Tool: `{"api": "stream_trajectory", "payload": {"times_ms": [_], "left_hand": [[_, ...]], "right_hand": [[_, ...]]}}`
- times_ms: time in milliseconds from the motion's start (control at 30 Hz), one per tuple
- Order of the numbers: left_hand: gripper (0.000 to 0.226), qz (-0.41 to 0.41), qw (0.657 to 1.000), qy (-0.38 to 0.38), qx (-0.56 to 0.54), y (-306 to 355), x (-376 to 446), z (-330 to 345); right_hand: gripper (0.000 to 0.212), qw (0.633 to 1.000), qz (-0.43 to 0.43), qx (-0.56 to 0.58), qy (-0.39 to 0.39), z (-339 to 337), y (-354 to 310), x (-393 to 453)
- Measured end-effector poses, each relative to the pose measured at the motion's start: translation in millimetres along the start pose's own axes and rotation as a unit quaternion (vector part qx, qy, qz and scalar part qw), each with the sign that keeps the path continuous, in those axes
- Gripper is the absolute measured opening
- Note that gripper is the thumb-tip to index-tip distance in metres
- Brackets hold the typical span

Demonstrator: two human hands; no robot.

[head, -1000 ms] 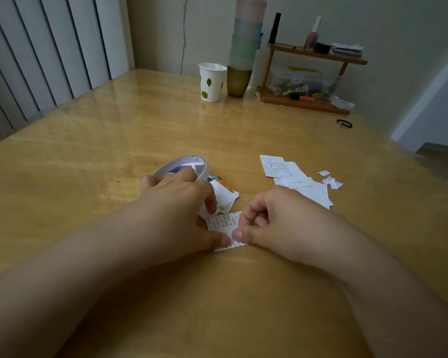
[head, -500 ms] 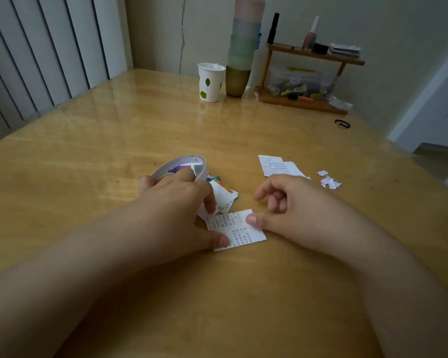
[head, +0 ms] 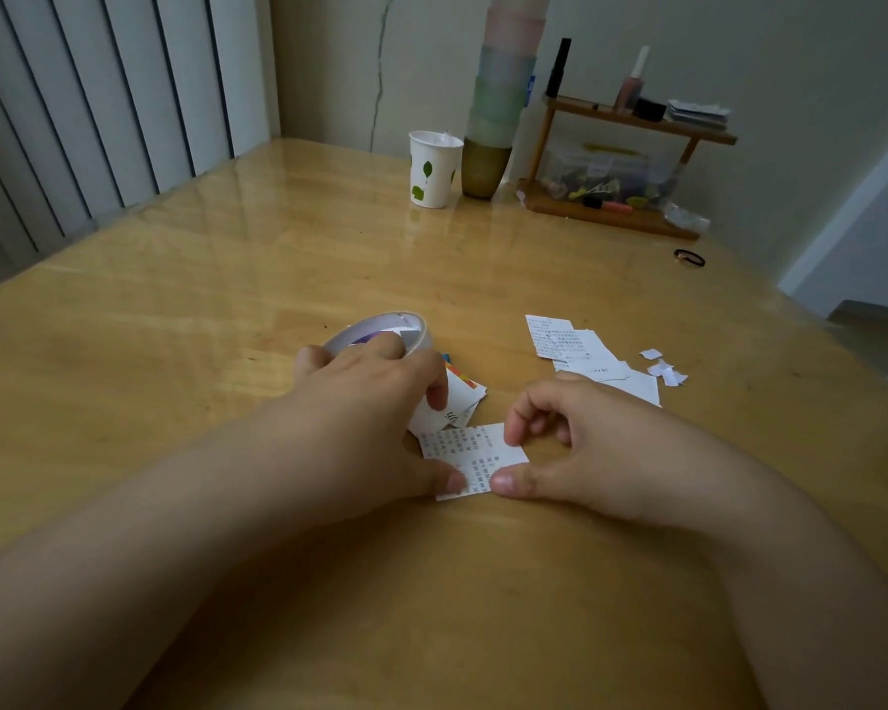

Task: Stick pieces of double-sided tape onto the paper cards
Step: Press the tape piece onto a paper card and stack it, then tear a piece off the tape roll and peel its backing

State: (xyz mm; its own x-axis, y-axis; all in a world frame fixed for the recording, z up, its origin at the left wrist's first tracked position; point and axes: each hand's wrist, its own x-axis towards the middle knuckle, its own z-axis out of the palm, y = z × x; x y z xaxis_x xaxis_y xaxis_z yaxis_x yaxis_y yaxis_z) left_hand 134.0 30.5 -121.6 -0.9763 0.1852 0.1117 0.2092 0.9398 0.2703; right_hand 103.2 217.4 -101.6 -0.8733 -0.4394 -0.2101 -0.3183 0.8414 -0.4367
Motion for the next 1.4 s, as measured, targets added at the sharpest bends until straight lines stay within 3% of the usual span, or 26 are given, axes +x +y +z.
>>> {"api": "stream_trajectory", "payload": {"times_ms": [100, 233, 467, 633, 800, 900, 1000, 1100, 1233, 1400], "left_hand": [[0.051, 0.005, 1.0, 0.017, -0.024, -0.1, -2.1, -1.5], [0.056, 0.005, 0.998, 0.027, -0.054, -0.3, -2.1, -3.9], [0.056, 0.003, 0.999, 0.027, -0.038, 1.1, -2.9, -1.2], [0.056, -0.006, 0.989, 0.098, -0.11, 0.7, -3.5, -3.7], [0.046, -0.024, 0.967, 0.176, -0.182, 1.3, -4.1, -11.6], [0.034, -0.029, 0.956, 0.179, -0.23, 2.2, -5.1, -14.3], [0.025, -0.021, 0.941, 0.187, -0.28, 2.9, -4.7, -16.3], [0.025, -0.007, 0.927, 0.197, -0.32, 4.7, -5.9, -19.9], [0.023, 0.029, 0.903, 0.173, -0.392, 7.0, -5.7, -21.5], [0.033, 0.064, 0.864, 0.103, -0.488, 13.2, -7.3, -19.8]], "right_hand": [[0.027, 1.0, -0.004, 0.001, 0.007, 1.2, 0.1, 0.1], [0.047, 1.0, 0.0, 0.004, 0.012, 1.1, 1.8, 2.6], [0.035, 1.0, -0.007, 0.008, -0.003, -0.4, 1.5, 4.6], [0.032, 0.995, -0.051, 0.082, 0.02, 3.2, 0.7, 4.3], [0.027, 0.972, -0.096, 0.191, 0.102, 6.0, -6.5, 7.2], [0.024, 0.95, -0.089, 0.241, 0.179, 10.1, -9.9, 11.6], [0.029, 0.938, -0.061, 0.271, 0.205, 19.4, -11.9, 20.4], [0.041, 0.944, -0.066, 0.2, 0.253, 23.1, -11.9, 24.5], [0.036, 0.905, -0.153, 0.188, 0.349, 14.9, -17.7, 13.4], [0.032, 0.887, -0.237, 0.129, 0.374, 15.0, -21.7, 7.5]]}}
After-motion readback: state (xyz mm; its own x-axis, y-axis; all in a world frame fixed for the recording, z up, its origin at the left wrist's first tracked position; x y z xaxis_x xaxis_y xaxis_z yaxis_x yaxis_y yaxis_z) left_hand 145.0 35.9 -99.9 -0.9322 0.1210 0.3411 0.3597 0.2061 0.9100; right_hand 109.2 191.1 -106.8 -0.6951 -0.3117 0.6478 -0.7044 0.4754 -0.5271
